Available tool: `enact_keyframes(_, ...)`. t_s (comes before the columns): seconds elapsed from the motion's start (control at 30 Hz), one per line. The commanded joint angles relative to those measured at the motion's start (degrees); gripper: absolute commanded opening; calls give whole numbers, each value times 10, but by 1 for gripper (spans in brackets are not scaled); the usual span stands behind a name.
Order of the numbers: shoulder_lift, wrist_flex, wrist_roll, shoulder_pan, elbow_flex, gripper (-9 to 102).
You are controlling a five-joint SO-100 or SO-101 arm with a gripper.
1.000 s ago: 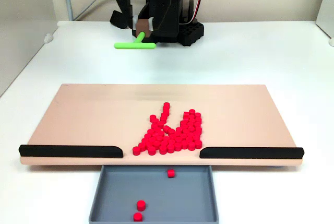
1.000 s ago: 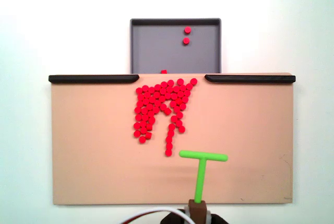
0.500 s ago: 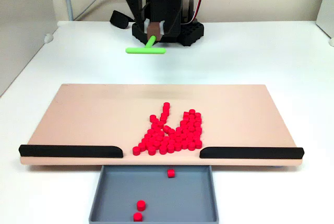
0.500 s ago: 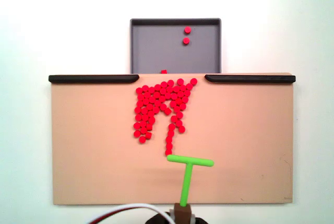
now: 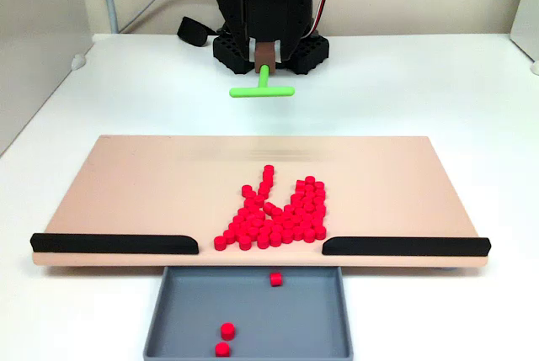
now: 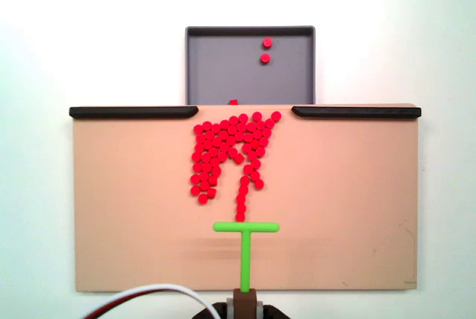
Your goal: Gather the right side granules
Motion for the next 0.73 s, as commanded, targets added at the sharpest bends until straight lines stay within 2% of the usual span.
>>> enact_keyframes(0.0, 11, -3, -9, 4, -3, 0)
enact_keyframes(0.7, 9, -5, -17, -7, -3, 0)
